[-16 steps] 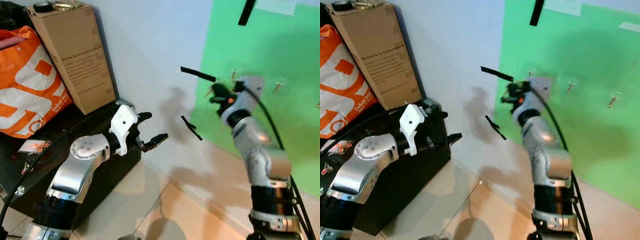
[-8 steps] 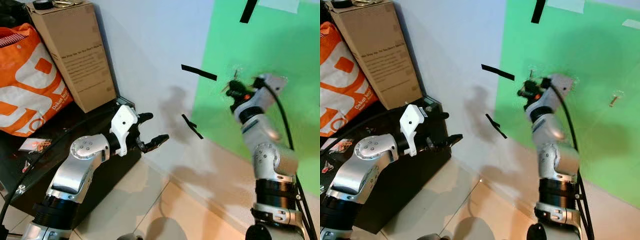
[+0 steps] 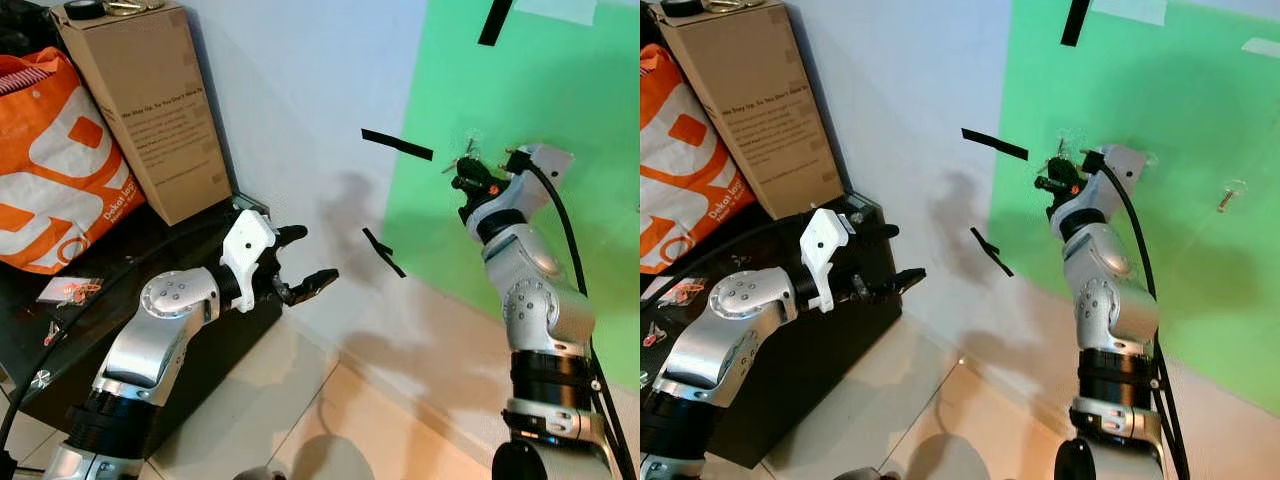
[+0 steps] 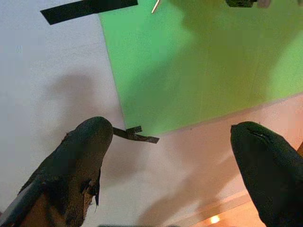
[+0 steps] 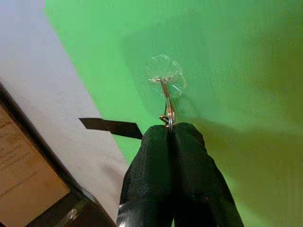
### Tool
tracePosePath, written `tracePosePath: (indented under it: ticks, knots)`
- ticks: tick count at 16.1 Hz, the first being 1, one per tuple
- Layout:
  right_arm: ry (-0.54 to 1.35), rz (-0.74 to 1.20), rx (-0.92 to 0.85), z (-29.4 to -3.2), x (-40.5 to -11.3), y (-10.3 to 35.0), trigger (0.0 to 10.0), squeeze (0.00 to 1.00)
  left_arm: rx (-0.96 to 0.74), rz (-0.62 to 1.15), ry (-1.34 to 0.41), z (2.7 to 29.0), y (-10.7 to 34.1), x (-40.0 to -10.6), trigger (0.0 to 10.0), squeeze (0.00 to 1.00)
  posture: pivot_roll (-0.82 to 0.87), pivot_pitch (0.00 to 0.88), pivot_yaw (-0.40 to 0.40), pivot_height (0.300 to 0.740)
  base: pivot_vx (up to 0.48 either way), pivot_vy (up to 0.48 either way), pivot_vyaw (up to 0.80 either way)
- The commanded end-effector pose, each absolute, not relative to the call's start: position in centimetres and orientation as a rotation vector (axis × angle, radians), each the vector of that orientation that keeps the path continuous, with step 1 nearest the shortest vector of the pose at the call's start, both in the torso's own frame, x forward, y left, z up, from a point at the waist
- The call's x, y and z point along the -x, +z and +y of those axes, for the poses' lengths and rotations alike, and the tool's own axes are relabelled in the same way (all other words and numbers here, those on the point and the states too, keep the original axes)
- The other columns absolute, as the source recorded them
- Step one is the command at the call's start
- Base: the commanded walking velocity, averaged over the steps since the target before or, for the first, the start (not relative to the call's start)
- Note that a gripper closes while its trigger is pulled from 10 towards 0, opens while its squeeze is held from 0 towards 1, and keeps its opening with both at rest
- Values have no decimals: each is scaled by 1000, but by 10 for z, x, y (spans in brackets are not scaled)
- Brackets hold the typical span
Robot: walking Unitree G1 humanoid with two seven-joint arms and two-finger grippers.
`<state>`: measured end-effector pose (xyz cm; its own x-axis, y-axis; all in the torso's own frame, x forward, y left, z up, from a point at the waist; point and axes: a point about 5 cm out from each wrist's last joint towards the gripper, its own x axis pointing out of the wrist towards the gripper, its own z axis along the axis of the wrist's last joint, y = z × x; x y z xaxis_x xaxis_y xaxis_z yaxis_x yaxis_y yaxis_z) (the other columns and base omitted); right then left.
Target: Hang keys on a hook
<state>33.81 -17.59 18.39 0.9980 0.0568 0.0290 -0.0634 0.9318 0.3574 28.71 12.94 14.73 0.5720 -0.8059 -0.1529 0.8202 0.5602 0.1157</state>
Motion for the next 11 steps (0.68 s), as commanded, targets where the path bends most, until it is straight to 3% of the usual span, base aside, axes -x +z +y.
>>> tracePosePath:
  ticks: [1, 11]
  knots:
    - [75, 8, -359, -176, -343, 186, 10000, 0, -192, 79, -982, 127, 153, -289, 10000, 0, -48, 0, 55, 740, 0, 0, 0]
    - [45, 128, -340, -184, -347, 169, 10000, 0, -95, 27, -1044, 121, 168, -285, 10000, 0, -46, 0, 54, 740, 0, 0, 0]
